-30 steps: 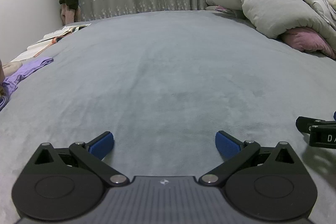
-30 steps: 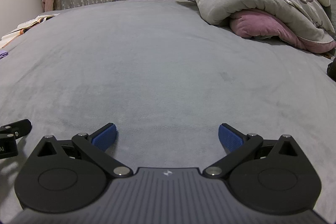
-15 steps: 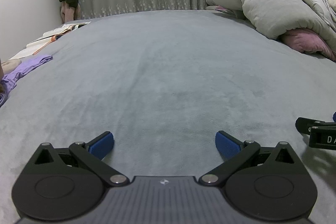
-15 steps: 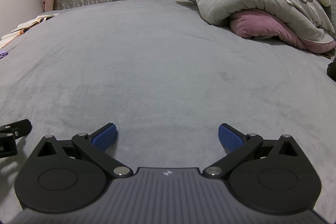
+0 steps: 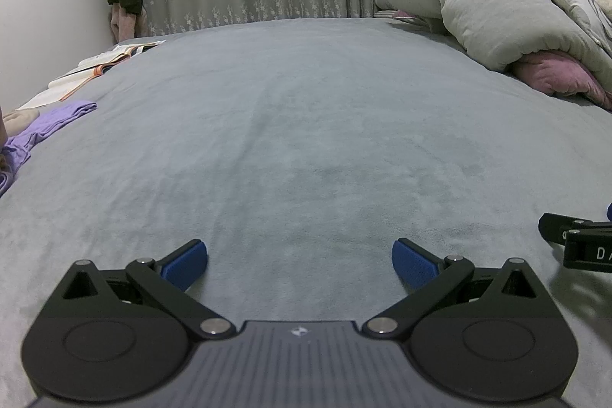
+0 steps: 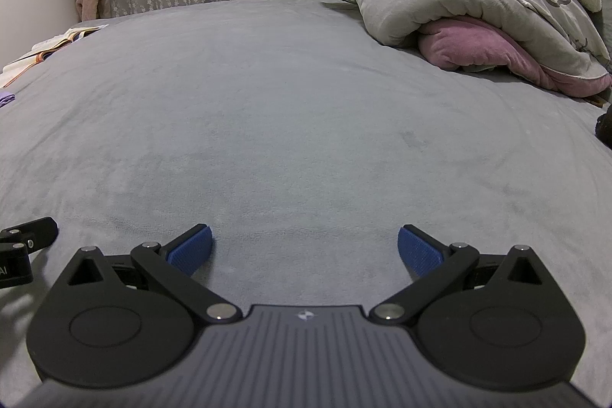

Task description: Fold clothes

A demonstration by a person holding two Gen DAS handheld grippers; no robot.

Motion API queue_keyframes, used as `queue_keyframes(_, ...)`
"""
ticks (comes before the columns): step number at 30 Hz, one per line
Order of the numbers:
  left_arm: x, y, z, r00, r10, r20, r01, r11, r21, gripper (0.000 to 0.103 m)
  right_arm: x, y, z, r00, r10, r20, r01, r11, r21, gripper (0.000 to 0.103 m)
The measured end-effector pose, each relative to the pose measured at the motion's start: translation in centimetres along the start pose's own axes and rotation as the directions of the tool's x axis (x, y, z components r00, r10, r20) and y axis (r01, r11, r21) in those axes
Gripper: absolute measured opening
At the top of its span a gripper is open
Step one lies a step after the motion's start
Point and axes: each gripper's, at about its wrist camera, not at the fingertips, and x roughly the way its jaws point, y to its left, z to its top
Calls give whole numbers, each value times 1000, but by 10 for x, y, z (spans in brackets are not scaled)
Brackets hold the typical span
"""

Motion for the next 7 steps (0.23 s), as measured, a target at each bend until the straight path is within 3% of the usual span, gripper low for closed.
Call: queue_keyframes(7, 0, 0, -1, 1000, -1, -1, 1, 1000, -3, 103, 0, -1, 0, 1000, 1, 0, -1, 1000, 0, 103)
